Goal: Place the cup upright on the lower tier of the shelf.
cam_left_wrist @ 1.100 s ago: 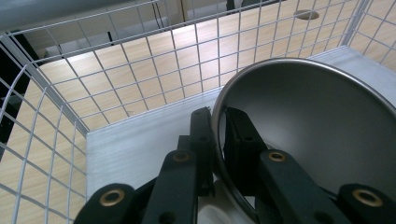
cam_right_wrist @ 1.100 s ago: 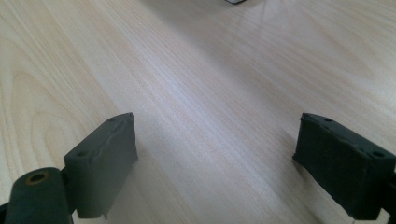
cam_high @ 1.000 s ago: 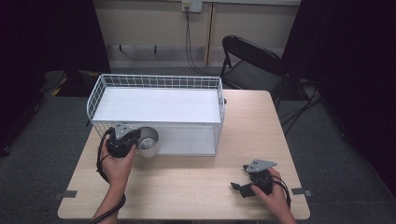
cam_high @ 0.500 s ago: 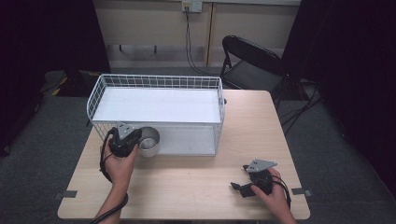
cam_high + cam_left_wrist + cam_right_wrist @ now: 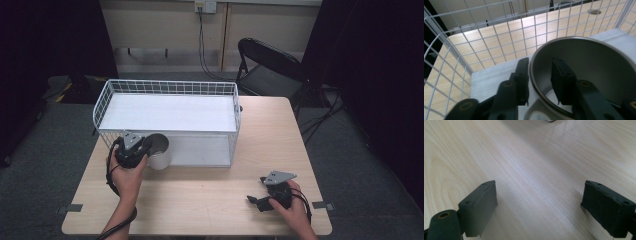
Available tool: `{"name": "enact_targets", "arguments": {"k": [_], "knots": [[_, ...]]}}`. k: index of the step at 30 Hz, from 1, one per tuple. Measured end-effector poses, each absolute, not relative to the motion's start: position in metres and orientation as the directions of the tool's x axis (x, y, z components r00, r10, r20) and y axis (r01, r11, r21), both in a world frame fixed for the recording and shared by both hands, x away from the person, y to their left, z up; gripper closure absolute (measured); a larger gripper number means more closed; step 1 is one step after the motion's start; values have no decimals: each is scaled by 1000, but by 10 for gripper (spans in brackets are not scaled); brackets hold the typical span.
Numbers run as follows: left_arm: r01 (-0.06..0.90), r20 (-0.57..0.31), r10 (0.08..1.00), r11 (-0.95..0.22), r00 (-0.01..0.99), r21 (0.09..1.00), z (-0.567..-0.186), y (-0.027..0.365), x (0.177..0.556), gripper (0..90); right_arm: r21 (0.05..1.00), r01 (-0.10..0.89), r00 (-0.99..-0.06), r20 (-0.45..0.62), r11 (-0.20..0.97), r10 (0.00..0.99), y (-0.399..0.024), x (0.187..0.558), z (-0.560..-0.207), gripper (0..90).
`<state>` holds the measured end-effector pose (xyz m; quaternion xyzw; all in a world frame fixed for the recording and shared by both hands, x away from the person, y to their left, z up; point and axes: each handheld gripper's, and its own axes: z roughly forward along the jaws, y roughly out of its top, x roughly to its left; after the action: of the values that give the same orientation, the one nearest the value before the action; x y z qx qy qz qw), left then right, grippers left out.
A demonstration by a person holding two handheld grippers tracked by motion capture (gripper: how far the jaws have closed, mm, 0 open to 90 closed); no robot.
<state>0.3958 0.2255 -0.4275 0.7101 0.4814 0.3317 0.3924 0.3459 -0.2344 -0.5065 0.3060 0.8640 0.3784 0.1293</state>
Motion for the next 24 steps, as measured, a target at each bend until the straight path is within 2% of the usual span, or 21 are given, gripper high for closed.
{"name": "enact_targets", "arguments": {"k": [9, 24], "knots": [[434, 81, 938, -231, 337, 871, -422, 222, 394, 549, 733, 429, -781, 8, 527, 625, -234, 346, -507, 118], [457, 37, 917, -232, 396, 859, -398, 230, 375, 461, 733, 430, -781, 8, 527, 625, -234, 345, -507, 118]]}}
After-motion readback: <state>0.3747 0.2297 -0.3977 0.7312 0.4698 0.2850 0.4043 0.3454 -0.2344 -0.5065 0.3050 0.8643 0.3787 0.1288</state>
